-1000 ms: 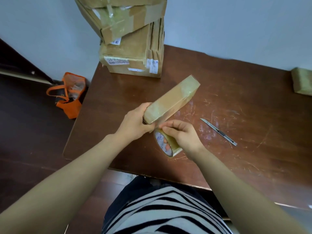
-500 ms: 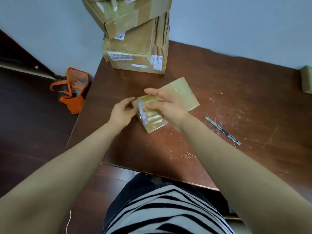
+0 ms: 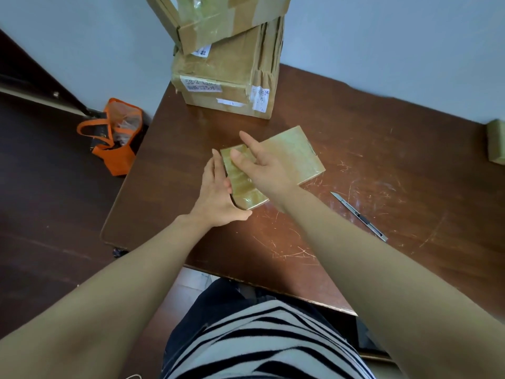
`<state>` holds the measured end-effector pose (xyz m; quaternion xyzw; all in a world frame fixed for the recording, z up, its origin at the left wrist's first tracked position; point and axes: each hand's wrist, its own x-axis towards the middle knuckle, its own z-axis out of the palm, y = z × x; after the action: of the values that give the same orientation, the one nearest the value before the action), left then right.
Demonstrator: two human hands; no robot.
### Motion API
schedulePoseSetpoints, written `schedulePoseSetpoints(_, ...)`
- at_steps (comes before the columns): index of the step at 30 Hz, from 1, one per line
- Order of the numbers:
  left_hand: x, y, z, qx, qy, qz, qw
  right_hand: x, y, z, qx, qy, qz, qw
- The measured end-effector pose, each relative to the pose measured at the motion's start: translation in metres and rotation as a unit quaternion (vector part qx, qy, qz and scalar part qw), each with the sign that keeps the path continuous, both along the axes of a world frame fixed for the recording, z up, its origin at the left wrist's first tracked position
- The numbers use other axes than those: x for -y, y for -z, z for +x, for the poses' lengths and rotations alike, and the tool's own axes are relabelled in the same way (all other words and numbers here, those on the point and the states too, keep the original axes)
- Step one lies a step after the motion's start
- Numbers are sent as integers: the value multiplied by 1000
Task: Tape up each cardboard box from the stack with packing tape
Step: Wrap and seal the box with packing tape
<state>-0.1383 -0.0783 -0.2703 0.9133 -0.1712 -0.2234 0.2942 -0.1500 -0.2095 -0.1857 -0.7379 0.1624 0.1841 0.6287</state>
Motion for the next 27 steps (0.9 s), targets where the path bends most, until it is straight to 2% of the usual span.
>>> schedulePoseSetpoints(2, -1, -2, -3, -50, -44, -46, 997, 6, -9, -12, 43, -6, 0, 999)
schedulePoseSetpoints(4, -3, -5, -3, -57, -59, -60, 995, 15, -18, -29, 72, -11, 14, 997)
schedulePoseSetpoints(7, -4, -5, -1, -57, -61, -54, 995, 26, -21, -68, -6, -11, -35, 999)
schedulePoseSetpoints(10, -3, -6, 1, -53, -46, -40, 997, 31, -6, -95, -78, 46, -47, 995)
schedulePoseSetpoints(13, -2, -9, 1, -53, -35, -31, 998, 31, 10, -93, -117, 55, -84, 988)
schedulePoseSetpoints(20, -4, -11, 2, -25, -1, -14, 1000, 26, 21, -71, -210, 39, -91, 973)
schedulePoseSetpoints(22, -4, -14, 4, -27, 17, 19, 999, 26, 21, -62, -230, 32, -86, 969)
schedulePoseSetpoints(25, -1, -29, 11, -64, 80, 147, 984, 26, 20, -50, -255, 19, -81, 963)
schedulePoseSetpoints(27, 11, -43, 21, -58, 76, 160, 982, 25, 20, -44, -271, 13, -60, 961)
